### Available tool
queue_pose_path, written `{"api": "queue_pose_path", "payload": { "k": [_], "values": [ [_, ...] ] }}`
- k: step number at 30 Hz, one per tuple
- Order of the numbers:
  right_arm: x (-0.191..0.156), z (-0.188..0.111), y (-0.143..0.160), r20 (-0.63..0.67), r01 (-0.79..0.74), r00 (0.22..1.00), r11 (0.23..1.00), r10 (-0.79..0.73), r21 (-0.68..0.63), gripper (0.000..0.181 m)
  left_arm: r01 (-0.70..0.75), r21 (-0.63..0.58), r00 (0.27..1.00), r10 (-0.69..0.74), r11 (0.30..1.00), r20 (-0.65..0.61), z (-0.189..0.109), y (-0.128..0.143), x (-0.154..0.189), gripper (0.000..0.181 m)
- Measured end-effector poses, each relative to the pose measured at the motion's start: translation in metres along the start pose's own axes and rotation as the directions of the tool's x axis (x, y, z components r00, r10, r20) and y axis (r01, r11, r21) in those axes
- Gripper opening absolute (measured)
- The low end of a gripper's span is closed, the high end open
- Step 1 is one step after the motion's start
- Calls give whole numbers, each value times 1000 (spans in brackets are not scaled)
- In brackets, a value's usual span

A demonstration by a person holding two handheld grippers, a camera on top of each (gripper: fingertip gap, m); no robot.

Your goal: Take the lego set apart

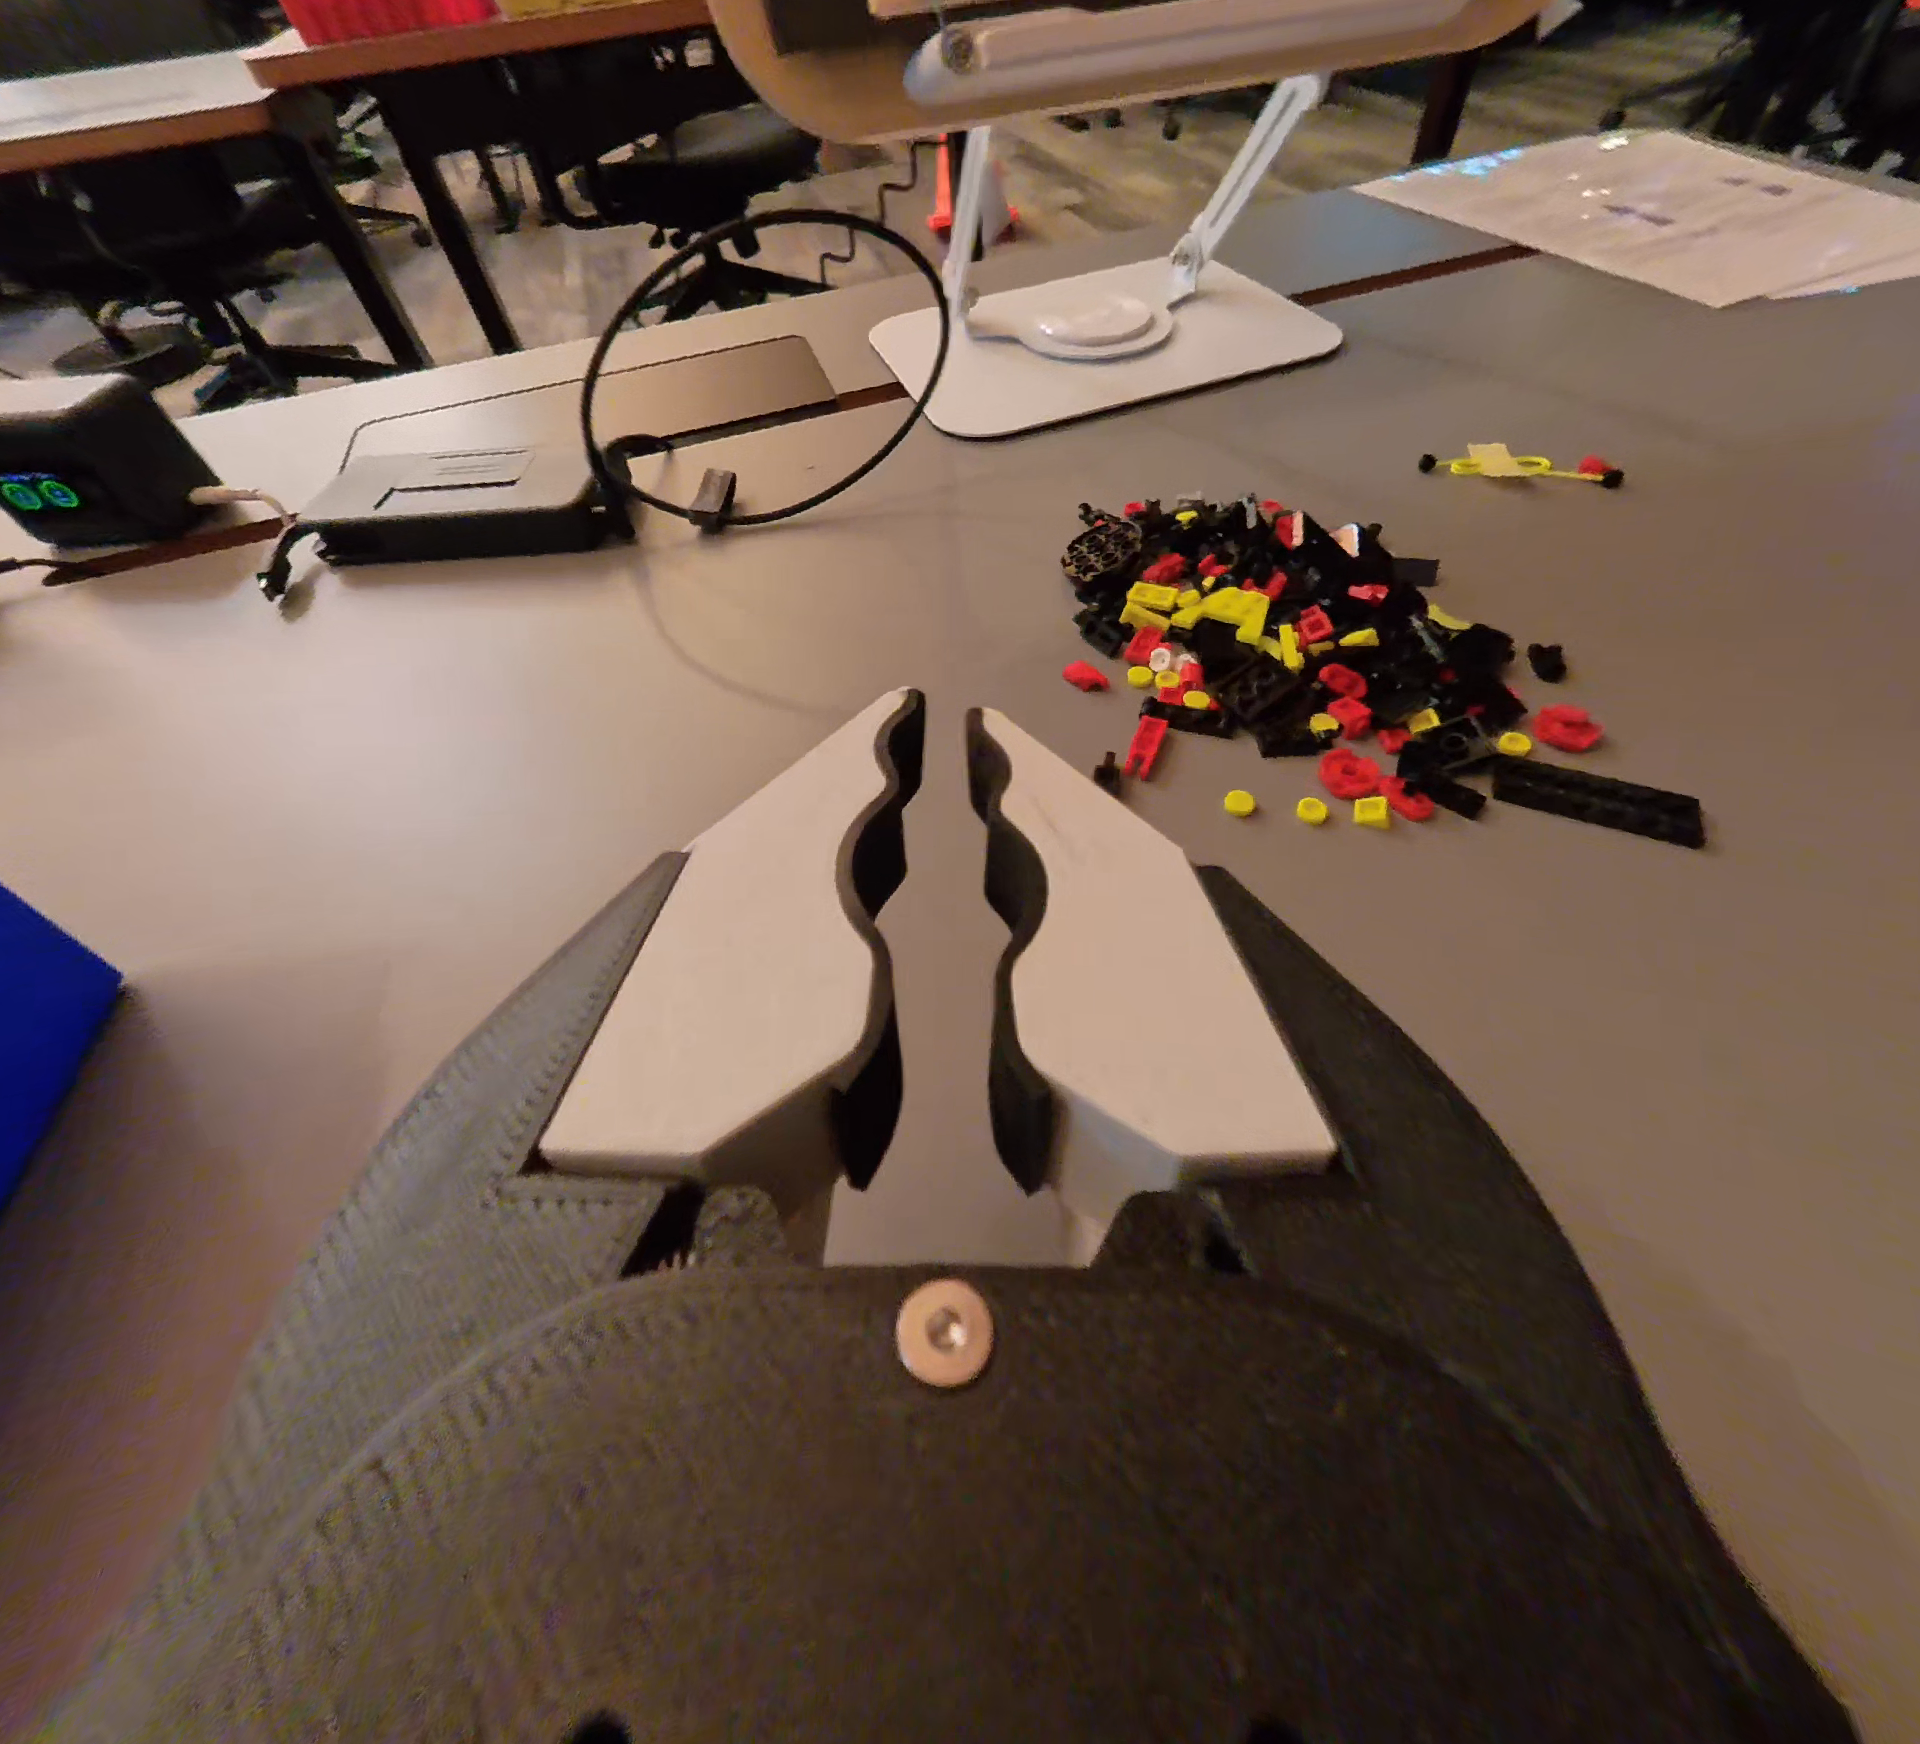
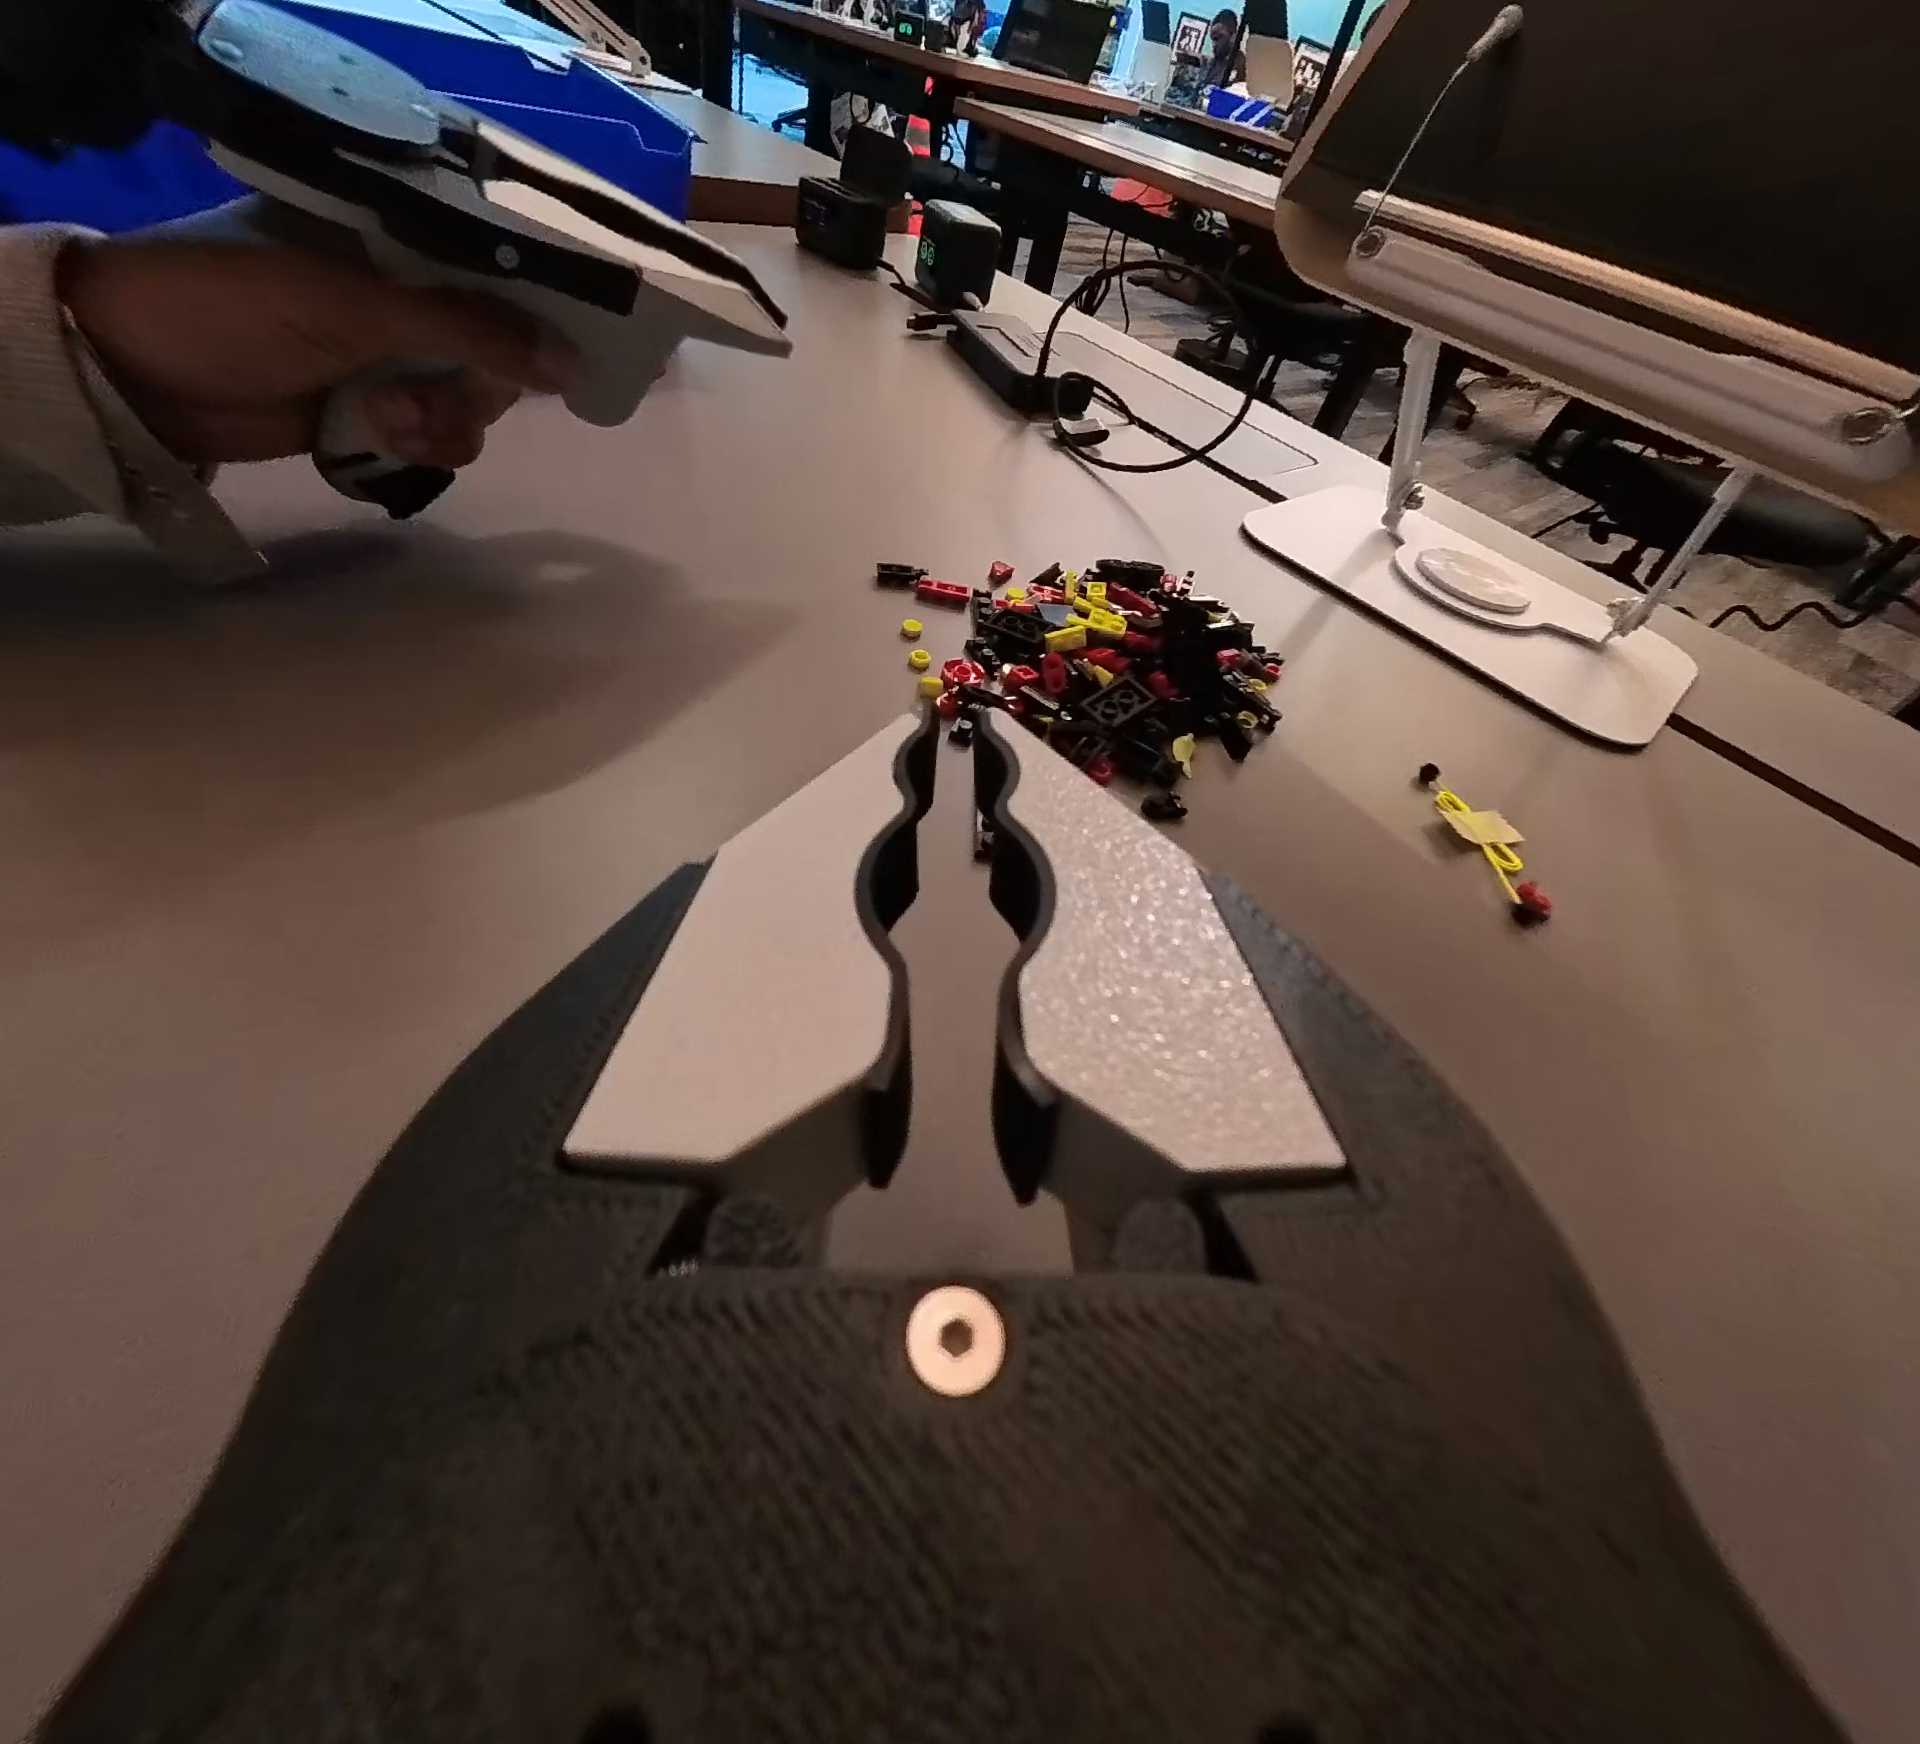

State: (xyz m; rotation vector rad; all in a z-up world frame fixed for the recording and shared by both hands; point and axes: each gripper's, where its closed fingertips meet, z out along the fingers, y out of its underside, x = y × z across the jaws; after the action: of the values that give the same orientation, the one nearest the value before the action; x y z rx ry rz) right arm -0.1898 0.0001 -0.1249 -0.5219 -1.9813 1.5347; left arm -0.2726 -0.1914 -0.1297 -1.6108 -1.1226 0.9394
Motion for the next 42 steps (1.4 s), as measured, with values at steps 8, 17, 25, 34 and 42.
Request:
{"api": "queue_pose_path", "payload": {
  "k": [8, 17, 25, 34, 42],
  "values": [
    [-1, 3, 3, -3, 18, 1000, 1000, -18, -22, 4, -24, -99, 993, 35, 995, 114, 4, 10, -20, 73],
    [-4, 6, 6, -7, 65, 998, 997, -66, -44, 3, 15, -52, 986, -6, 999, 165, -10, 3, -49, 0],
    [0, 5, 5, -21, 57, 998, 998, -57, -33, 0, 12, -172, 965, 33, 985, 259, -5, 21, -60, 0],
    [44, -2, -5, -408, 50, 912, 999, -50, -10, 79, -25, -253, 966, 89, 967, 242, -1, 32, -53, 104],
    [-106, 36, -73, 109, -37, 994, 997, 30, 61, 106, -106, -316, 934, 203, 943, 293, -4, 33, -55, 105]
  ]
}}
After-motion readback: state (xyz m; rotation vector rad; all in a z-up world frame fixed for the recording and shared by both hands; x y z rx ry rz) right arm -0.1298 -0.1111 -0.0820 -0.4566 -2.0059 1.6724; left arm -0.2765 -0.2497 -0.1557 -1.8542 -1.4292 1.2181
